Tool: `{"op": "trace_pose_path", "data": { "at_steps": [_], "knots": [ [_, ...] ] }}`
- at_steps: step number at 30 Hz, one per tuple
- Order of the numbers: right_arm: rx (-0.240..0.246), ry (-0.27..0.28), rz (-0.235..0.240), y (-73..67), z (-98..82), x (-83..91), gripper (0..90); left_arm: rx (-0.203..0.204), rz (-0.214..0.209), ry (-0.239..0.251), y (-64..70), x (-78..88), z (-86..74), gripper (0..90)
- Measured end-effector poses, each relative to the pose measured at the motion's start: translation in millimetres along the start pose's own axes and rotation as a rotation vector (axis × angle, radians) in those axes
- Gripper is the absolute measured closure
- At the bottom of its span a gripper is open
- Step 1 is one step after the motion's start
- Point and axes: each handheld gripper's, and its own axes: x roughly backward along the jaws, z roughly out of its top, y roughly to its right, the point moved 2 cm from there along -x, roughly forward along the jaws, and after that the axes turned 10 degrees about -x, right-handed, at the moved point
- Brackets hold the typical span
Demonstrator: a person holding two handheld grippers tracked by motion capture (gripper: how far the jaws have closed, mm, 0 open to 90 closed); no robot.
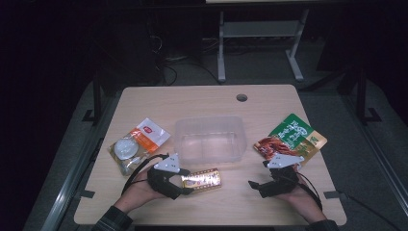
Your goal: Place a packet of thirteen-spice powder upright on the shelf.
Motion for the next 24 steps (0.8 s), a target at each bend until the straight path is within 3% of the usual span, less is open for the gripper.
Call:
{"op": "trace_pose_path", "data": {
  "at_steps": [8, 13, 24],
  "knots": [
    [0.004, -0.003, 0.001, -0.4, -0.3, 0.0, 8.3, -0.003, 0.042, -0.065, -5.0, -14.4, -7.4, 19.4],
    [0.007, -0.006, 0.002, -0.3, -0.4, 0.1, 8.3, -0.008, 0.042, -0.110, -4.4, -20.9, -13.3, 18.5],
    [0.003, -0.009, 0.002, -1.0, -0.5, 0.1, 8.4, -0.044, 0.057, -0.150, -0.6, -26.5, -15.2, 23.0]
  ]
}}
